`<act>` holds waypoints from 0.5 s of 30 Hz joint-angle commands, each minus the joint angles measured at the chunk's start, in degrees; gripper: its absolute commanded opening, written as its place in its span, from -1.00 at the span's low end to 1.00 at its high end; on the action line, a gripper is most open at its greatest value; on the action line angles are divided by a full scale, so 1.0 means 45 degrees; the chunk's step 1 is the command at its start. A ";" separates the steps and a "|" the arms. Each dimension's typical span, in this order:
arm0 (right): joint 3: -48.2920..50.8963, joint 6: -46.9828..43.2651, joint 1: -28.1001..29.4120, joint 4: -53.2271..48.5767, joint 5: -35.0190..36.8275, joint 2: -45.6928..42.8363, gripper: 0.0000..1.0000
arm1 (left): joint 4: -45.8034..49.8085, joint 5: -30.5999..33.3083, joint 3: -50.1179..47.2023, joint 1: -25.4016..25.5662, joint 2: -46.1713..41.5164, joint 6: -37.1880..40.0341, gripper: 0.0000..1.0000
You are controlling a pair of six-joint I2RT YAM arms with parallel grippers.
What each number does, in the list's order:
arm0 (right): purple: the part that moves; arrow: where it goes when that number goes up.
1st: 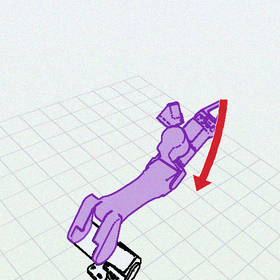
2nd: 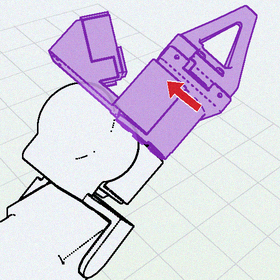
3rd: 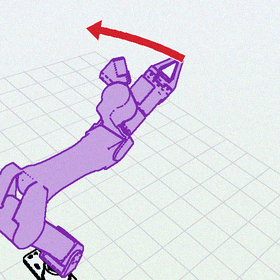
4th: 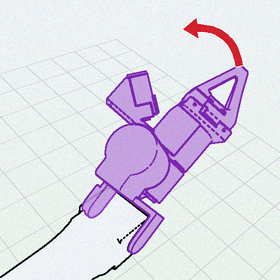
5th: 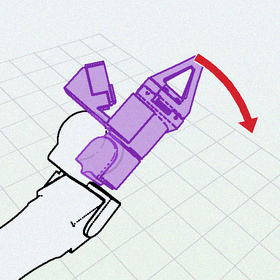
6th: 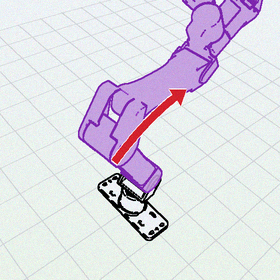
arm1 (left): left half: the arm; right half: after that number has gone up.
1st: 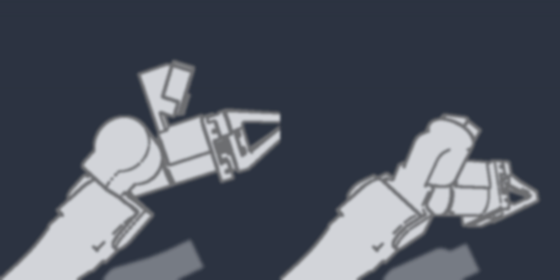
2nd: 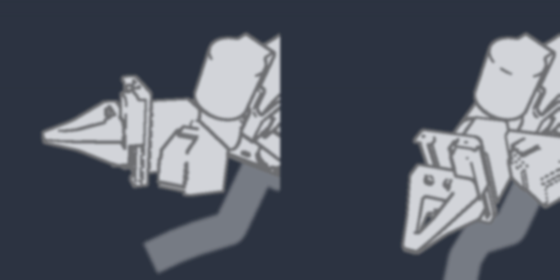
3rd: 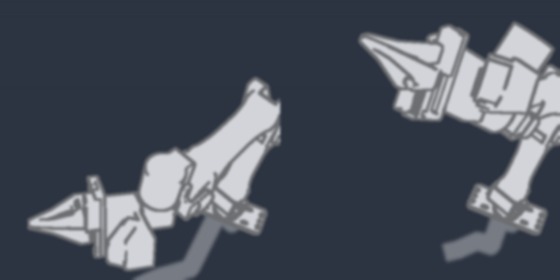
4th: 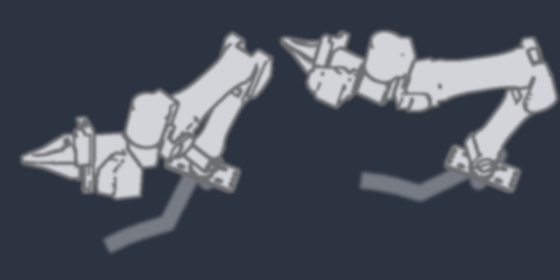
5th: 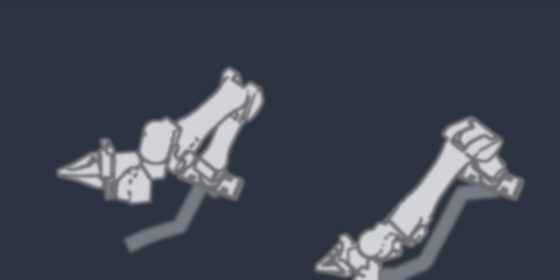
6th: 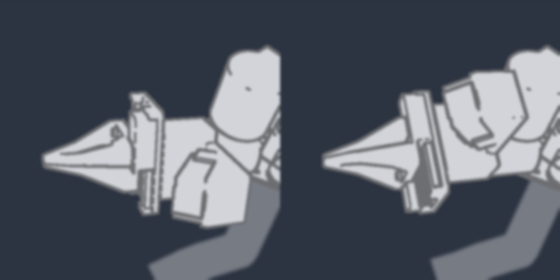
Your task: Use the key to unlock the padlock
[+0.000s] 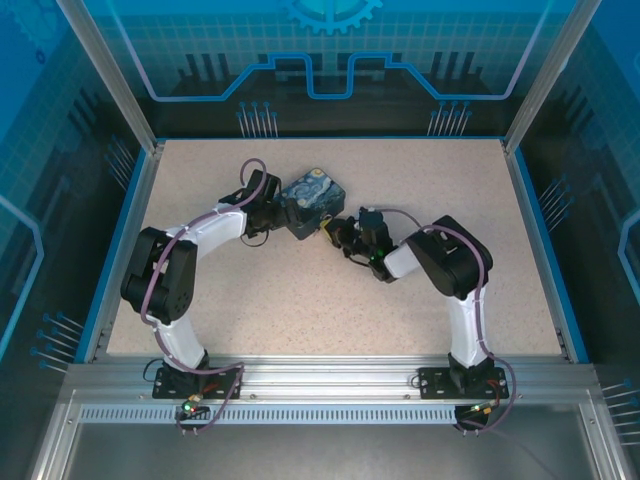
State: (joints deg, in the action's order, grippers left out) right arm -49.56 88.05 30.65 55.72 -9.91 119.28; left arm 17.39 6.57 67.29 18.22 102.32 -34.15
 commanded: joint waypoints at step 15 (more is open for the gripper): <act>-0.0279 -0.3089 -0.1430 -0.4557 -0.2333 -0.1614 -1.00 | 0.1293 -0.0012 -0.0365 0.0034 0.0470 0.0169 0.98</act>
State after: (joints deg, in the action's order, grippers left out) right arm -51.75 78.22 26.00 39.86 -19.62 114.59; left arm 17.32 5.21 67.29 18.55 102.32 -34.13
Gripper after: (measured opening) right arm 0.063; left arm 0.988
